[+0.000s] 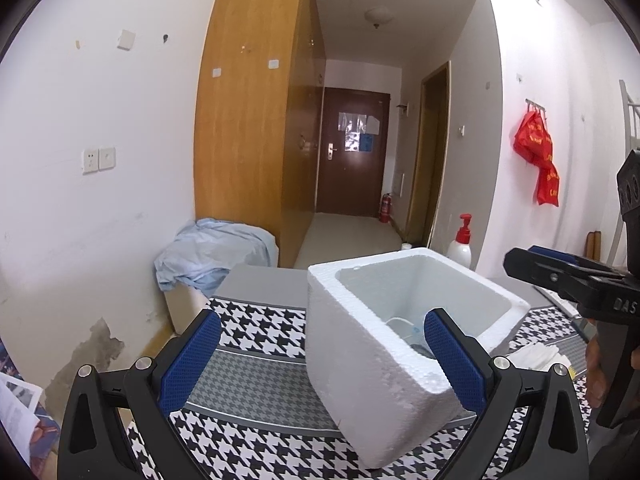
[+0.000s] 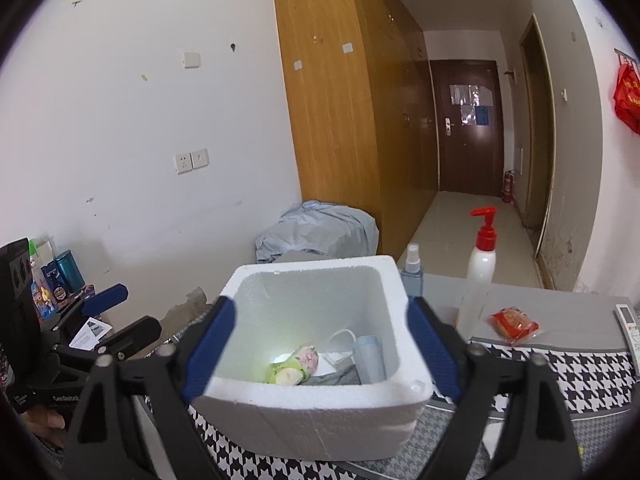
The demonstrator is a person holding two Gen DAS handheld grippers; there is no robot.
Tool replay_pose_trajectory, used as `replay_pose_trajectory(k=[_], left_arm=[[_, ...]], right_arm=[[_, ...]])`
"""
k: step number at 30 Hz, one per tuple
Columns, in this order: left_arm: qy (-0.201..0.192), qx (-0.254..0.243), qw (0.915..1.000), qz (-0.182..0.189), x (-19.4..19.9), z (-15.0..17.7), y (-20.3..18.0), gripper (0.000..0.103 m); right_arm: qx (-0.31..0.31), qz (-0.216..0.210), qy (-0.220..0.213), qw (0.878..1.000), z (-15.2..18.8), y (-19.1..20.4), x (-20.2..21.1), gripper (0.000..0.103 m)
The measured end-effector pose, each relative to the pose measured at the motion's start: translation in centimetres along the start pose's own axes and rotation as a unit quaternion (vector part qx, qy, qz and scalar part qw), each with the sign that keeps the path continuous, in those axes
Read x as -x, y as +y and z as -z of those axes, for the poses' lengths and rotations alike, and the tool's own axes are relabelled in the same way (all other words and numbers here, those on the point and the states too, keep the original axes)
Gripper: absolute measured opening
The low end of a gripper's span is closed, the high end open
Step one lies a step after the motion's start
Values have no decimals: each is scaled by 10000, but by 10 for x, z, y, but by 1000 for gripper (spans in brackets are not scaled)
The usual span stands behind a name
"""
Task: Organize soft objects
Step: 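Withdraw both tools from the foam box toward the white tissues and yellow mesh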
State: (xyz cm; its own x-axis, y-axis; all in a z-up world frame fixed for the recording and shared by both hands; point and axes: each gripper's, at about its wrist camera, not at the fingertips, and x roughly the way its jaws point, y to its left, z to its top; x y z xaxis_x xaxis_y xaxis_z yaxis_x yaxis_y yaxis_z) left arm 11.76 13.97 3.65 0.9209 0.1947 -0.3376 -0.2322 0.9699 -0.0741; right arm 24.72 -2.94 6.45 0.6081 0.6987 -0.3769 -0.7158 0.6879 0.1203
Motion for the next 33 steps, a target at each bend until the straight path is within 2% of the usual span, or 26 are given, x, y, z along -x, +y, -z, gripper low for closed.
replay_pose_trajectory(k=[2,12,24,33], left_arm=[[-27,0,10000,23,3,-1,-4,102],[-140,-276,9991,277,20,-9,-29,102],[-99,-364,9973,631,31,0,-67,102],[-71,-409,9973,614,35,4,-82,102]], right_arm=[[25,37,-74,10000,1,-1,6,102],[-156,178,-192,9995,13,-8,31,102],[-239,736,-347,9964,27,-27,85,103],[-347,877,-416,9947,38,-38,107,103]])
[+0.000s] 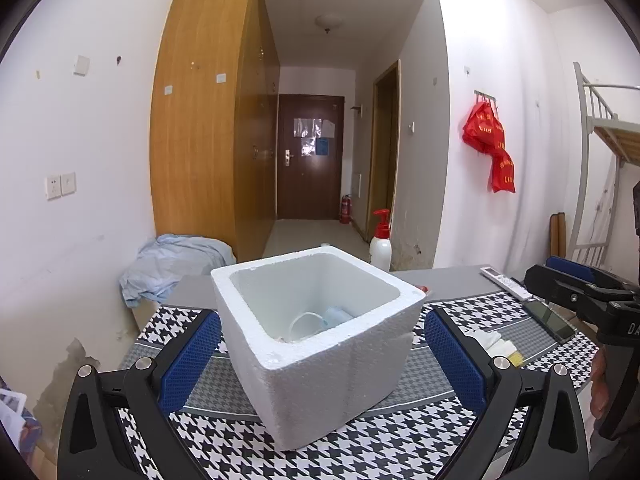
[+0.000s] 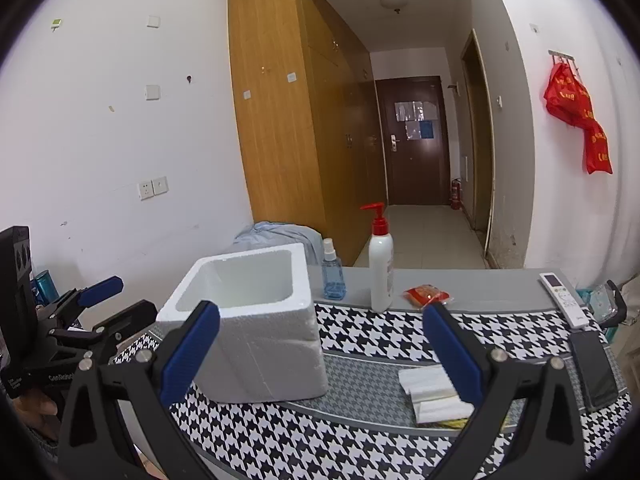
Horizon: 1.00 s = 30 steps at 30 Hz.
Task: Organize soft objects
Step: 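Withdraw both tools from the foam box toward the white tissues and yellow mesh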
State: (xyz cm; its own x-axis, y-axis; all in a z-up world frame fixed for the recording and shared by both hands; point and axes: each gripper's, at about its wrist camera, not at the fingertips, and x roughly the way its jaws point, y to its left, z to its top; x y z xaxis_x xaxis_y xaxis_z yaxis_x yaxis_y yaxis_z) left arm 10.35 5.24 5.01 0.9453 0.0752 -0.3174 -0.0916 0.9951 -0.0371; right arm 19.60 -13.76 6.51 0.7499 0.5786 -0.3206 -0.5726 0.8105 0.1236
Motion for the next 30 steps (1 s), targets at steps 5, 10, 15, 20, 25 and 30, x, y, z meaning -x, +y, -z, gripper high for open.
replay_pose_trajectory(k=[5,10,15,20,25,30], left_arm=[[24,24,10000,44,-2,0,-4,102],[58,30,9999,122,-4,3,-9,102],[79,-2,9997,229,-7,4,-14,102],[70,-50,9995,304,-11,6,-20,102],[111,-89,9992,374,-15,9,-24,102],[225,-88,9986,470,-23,15,-29,102]], right_arm=[[24,47,-60,10000,3,-1,6,103],[90,214,-70,9997,8,-4,9,103],[20,359,-53,9993,14,-15,13,103],[-5,414,-39,9991,17,-21,15,103],[-33,414,-2,9991,21,-24,13,103],[-105,443,56,9989,26,-29,12,103]])
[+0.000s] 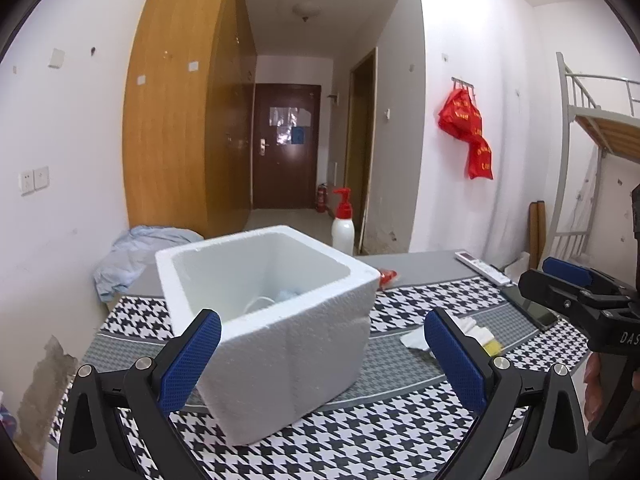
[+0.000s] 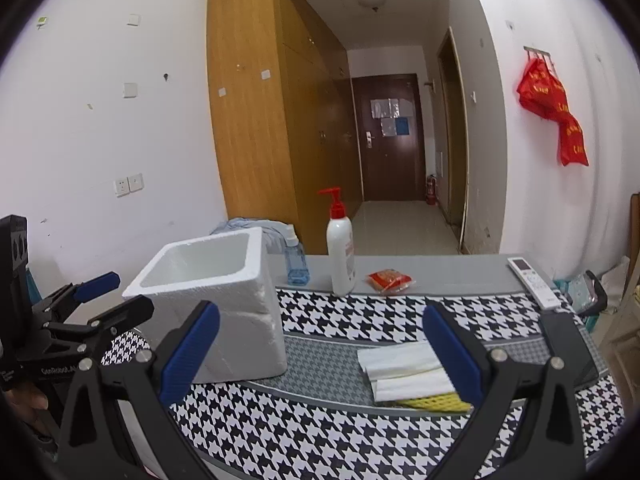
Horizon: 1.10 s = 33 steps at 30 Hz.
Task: Organize soft objects
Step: 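Withdraw both tools from the foam box toward the white tissues and yellow mesh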
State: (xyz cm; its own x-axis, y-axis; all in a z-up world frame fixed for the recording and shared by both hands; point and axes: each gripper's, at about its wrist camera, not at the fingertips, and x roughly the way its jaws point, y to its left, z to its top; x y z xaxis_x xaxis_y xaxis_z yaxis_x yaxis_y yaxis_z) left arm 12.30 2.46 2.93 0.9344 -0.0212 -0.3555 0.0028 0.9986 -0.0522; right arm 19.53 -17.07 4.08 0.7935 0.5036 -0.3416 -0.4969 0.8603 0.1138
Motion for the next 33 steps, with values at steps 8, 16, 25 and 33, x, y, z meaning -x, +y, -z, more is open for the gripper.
replay_pose_trajectory(k=[8,16,25,33], left_arm=[[16,-32,9999,139,-8,8,-7,102],[85,-74,9997,217,-14,14,-12,102],[195,-95,9992,348,-24,17,-21,102],[299,-170,9987,376,-31,21,-27,102]], right_arm=[[-56,6,152,9999,10,-9,-4,103],[-210,18,268,9994,18,-19,-7,103],[-264,84,403,9988,27,-27,-9,103],[-309,180,464,9983,33,-34,-8,103]])
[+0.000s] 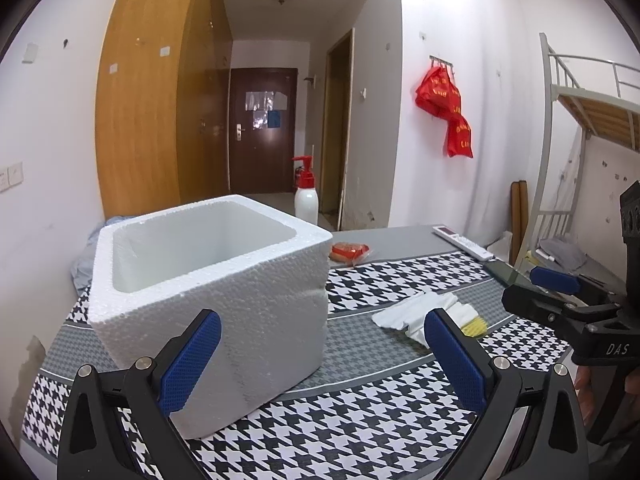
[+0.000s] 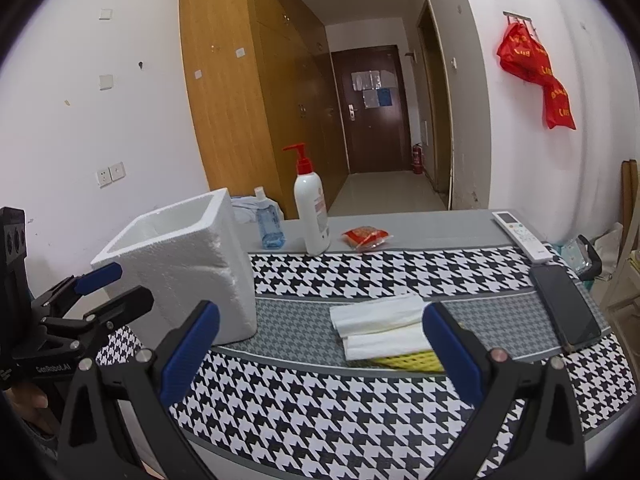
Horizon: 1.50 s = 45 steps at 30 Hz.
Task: Organize soft objects
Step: 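Withdraw both tools from the foam box toward the white tissues and yellow mesh, then lower the left gripper onto the folded white tissues and close on them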
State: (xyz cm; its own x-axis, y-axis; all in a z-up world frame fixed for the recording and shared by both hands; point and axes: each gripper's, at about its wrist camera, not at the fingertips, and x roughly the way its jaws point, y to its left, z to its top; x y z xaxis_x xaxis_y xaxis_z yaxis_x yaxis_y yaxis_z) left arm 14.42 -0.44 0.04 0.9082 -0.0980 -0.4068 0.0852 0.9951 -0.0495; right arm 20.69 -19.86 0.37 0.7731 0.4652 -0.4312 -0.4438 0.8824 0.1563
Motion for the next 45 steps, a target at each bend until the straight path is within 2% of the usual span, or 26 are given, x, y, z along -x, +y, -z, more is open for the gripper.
replay_pose_trajectory(k=[27,41,45], left_arm=[[365,-355,9971,573,-45,1,-51,102],[841,-487,9910,917,-82,-1,-76,102],[910,-526,9902,916,-89,1,-79,102]], right_arm=[[-387,535,183,9977,24,-58,6,103],[-467,582,270,9968,31,-81,-1,103],[-484,596,289,9966,32,-88,-4,103]])
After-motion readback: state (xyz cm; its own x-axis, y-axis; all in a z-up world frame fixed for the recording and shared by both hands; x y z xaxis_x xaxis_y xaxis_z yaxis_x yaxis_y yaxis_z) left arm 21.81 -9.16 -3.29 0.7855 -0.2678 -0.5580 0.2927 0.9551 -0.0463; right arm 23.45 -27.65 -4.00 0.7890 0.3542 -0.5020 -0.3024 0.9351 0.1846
